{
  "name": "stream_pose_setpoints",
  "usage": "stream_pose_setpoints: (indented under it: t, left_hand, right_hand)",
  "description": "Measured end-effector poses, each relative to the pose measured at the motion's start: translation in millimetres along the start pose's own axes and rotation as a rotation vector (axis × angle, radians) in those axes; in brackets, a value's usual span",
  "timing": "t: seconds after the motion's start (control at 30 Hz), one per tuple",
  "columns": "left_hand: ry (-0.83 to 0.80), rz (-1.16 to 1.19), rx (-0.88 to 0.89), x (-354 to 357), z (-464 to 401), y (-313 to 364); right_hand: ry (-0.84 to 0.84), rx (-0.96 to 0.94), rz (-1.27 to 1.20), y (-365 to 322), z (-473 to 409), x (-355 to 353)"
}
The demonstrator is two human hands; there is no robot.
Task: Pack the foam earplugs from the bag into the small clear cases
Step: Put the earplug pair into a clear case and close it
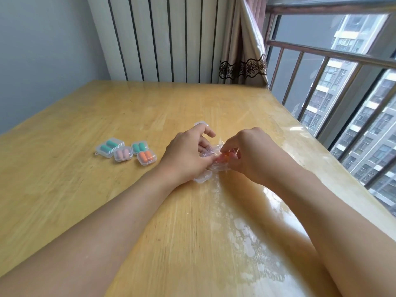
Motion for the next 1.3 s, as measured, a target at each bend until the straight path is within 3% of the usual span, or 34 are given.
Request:
stream_pose_setpoints:
  t: [0.33,0.63,1.07,1.3]
  left_hand:
    - [0.022,-0.044,-0.013,0.3,2.4,2.8]
    - [0.037,-0.047,-0.015,-0.3,3.7,3.1]
    - [0.057,-0.095,-0.009,-1.1,4.0,2.6]
    - [0.074,-0.091,-0.011,-2.7,3.9,2.4]
  right_hand:
    - [0.108,-0.011,-0.069,0.2,5.6,-14.2]
    - [-0.113,-0.050,-0.017,-1.7,4.4,3.9]
    - [-0.067,-0.110,-0.005,-3.4,8.2,-14.5]
    - [-0.067,-0.051,-0.017,-4.1,7.6,-19.5]
Point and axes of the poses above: each hand's wrist, its own z-axis away from the middle knuckle, its own x-axis out of the palm, y = z × x, the point moved 6 cm from there along -z, towards the middle knuckle, and after that the axes turned 1 degree about -y, right-handed, at the moved point
